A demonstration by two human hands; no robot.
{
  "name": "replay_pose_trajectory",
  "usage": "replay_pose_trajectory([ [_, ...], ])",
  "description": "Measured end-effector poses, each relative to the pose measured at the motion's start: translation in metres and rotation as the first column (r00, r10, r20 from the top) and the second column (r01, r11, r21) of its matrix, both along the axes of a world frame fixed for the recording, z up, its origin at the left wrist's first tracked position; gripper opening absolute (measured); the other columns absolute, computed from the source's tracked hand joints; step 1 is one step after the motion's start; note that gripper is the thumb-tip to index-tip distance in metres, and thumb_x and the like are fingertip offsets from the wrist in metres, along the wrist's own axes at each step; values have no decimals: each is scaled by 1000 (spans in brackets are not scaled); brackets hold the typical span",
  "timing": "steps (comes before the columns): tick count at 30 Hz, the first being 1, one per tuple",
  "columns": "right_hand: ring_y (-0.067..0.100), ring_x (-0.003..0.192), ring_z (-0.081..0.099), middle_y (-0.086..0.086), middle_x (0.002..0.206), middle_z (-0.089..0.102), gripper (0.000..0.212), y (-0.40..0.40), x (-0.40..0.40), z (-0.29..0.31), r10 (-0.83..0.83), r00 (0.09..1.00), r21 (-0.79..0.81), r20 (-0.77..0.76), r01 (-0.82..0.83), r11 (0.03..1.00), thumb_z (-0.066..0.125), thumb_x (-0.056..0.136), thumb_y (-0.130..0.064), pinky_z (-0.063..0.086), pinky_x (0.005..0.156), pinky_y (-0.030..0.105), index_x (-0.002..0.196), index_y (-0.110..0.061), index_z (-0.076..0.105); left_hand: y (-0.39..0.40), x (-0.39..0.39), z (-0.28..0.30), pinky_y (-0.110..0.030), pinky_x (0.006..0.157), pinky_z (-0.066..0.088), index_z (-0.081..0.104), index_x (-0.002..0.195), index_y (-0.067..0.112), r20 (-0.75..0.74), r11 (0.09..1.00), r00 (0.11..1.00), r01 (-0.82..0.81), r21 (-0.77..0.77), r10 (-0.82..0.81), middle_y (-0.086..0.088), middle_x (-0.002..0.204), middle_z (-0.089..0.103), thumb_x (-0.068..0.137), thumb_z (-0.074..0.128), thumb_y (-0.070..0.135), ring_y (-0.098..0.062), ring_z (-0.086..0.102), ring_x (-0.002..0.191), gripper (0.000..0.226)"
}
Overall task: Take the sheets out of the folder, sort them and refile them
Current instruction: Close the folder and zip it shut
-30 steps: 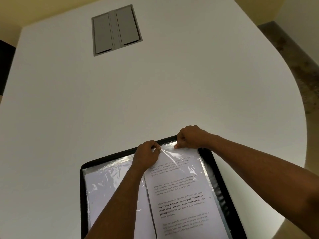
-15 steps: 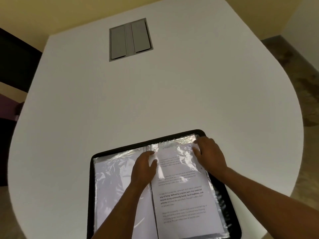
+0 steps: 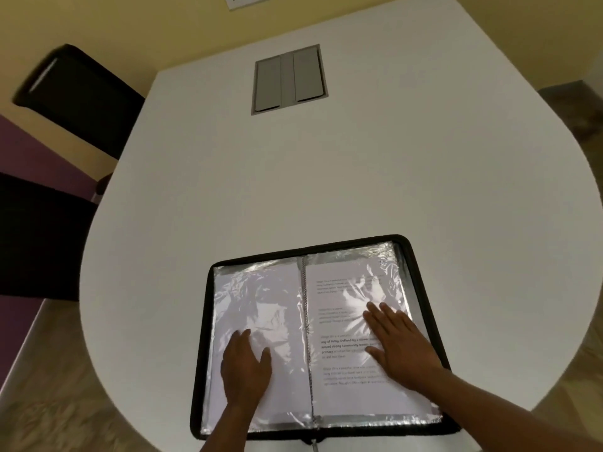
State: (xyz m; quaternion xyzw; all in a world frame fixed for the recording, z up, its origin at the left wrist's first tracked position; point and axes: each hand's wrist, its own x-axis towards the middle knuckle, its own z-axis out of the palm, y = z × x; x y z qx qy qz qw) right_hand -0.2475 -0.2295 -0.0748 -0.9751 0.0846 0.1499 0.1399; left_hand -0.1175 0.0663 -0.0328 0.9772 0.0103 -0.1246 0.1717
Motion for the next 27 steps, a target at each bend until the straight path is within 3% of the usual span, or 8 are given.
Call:
replay_pose_trajectory([
  [4, 23, 142, 34, 2, 157, 32, 64, -7, 7, 6, 29, 1000, -51, -9, -30, 998, 16, 101, -54, 16, 110, 40, 149, -17, 37, 29, 2, -1, -48, 100, 42, 43, 139, 7, -92, 973, 970, -217, 74, 223, -17, 138, 47, 79, 70, 46, -37, 47, 125, 77],
  [6, 24, 138, 41, 4, 153, 39, 60, -3, 10, 10, 5, 1000, -64, -2, -5, 998, 27, 98, -49, 19, 111, 39, 144, -16, 45, 38, 7, -1, -51, 98, 44, 43, 137, 7, -128, 953, 945, -296, 56, 301, -18, 134, 47, 75, 72, 52, -40, 47, 122, 82],
  [11, 28, 144, 31, 9, 156, 34, 57, 35, 16, 13, -116, 992, -23, 53, 117, 993, 53, 92, -32, 18, 118, 42, 144, -13, 45, 51, 22, -1, -52, 93, 45, 45, 134, 1, -171, 931, 916, -365, 20, 363, -25, 128, 45, 66, 83, 47, -46, 45, 119, 90],
  [15, 31, 130, 50, 12, 141, 53, 55, 68, 11, 18, -153, 985, 22, 82, 152, 988, 73, 77, -29, 40, 108, 47, 128, -12, 60, 59, 31, 3, -50, 92, 46, 39, 140, 5, -235, 926, 899, -378, 7, 369, -23, 132, 43, 62, 83, 52, -44, 44, 121, 101],
  [20, 28, 116, 61, 9, 128, 63, 52, 118, 12, 23, -152, 976, 99, 157, 138, 985, 79, 69, -28, 50, 98, 41, 118, -14, 67, 79, 43, 2, -40, 82, 55, 59, 115, 4, -285, 922, 912, -349, -166, 294, -14, 107, 64, 58, 84, 49, -34, 63, 96, 76],
  [24, 24, 104, 68, 5, 115, 68, 55, 150, 17, 35, -102, 971, 143, 217, 71, 987, 84, 61, -30, 55, 87, 35, 112, -15, 68, 93, 50, -3, -40, 77, 57, 64, 104, 6, -297, 917, 913, -346, -197, 280, -10, 95, 66, 60, 82, 44, -31, 66, 84, 61],
  [27, 21, 129, 50, 2, 141, 52, 51, 168, 21, 48, -91, 983, 166, 158, 65, 984, 63, 86, -34, 38, 107, 30, 134, -18, 54, 93, 49, 3, -37, 78, 55, 64, 100, 4, -300, 919, 919, -328, -217, 257, -13, 95, 66, 68, 79, 36, -33, 65, 89, 47],
])
